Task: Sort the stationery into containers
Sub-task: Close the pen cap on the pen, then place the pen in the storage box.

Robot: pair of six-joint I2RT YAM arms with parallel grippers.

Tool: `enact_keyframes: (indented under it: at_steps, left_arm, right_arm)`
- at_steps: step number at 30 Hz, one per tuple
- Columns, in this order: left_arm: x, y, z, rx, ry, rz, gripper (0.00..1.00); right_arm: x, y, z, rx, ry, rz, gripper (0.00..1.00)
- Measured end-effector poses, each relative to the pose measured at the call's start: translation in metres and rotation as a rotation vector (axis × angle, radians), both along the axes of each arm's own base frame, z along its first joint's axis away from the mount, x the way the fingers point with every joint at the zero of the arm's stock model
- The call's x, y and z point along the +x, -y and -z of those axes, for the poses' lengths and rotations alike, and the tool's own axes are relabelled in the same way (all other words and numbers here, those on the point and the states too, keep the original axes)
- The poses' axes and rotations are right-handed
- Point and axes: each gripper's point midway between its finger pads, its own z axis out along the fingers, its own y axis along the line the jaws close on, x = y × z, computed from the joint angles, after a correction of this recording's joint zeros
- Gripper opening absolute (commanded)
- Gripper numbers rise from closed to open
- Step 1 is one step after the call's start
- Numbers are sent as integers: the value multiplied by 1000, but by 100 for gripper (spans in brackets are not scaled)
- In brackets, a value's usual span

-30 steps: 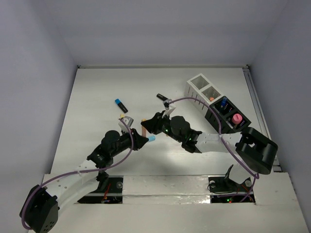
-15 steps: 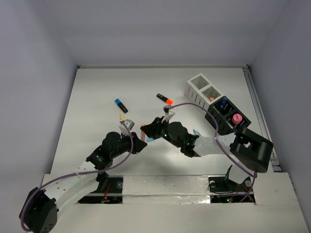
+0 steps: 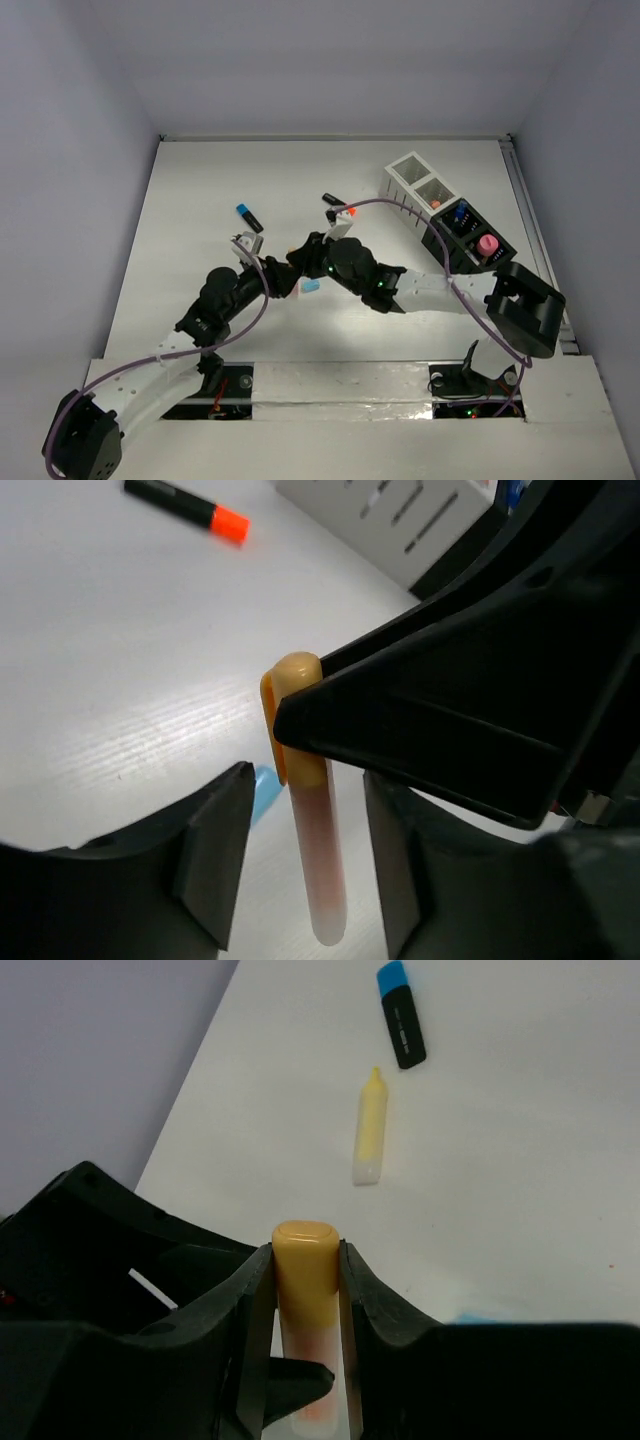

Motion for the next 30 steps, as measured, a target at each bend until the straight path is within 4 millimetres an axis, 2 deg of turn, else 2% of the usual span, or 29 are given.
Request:
enact_keyframes:
  at_steps: [1,7,10,13,16,18,21,23,27,30]
  left_arm:
    - [4,-2,-5,-7,23,-16,55]
    - [16,-3,-44,-77,148,-55,72]
    - [17,-4,-56,-101,186,-60,74]
    - [17,-3,-60,-108,198,-60,75]
    - [17,-3,-61,-109,203,-59,77]
    - [17,-3,-61,-108,203,-59,78]
    - [17,-3,-60,-108,202,-58,78]
    - [18,-2,-60,-109,203,-54,78]
    - [16,3,-59,-116,195,-33,78]
    - [14,6,-58,-119,188,-14,79]
  right_arm:
    - [5,0,-3,-9,1,14,0]
    - [59,8,-32,5,31,136,0]
    - [92,24,-49,19,59,222,0]
    - [125,39,-76,42,99,302,0]
    - [156,62,-107,74,152,385,0]
    - [174,82,-119,71,180,438,0]
    - [195,129,-123,12,206,546,0]
    - [205,175,-125,-31,220,639,0]
    - [213,293,-124,-107,223,880,0]
    - [210,364,-118,-161,213,1041,0]
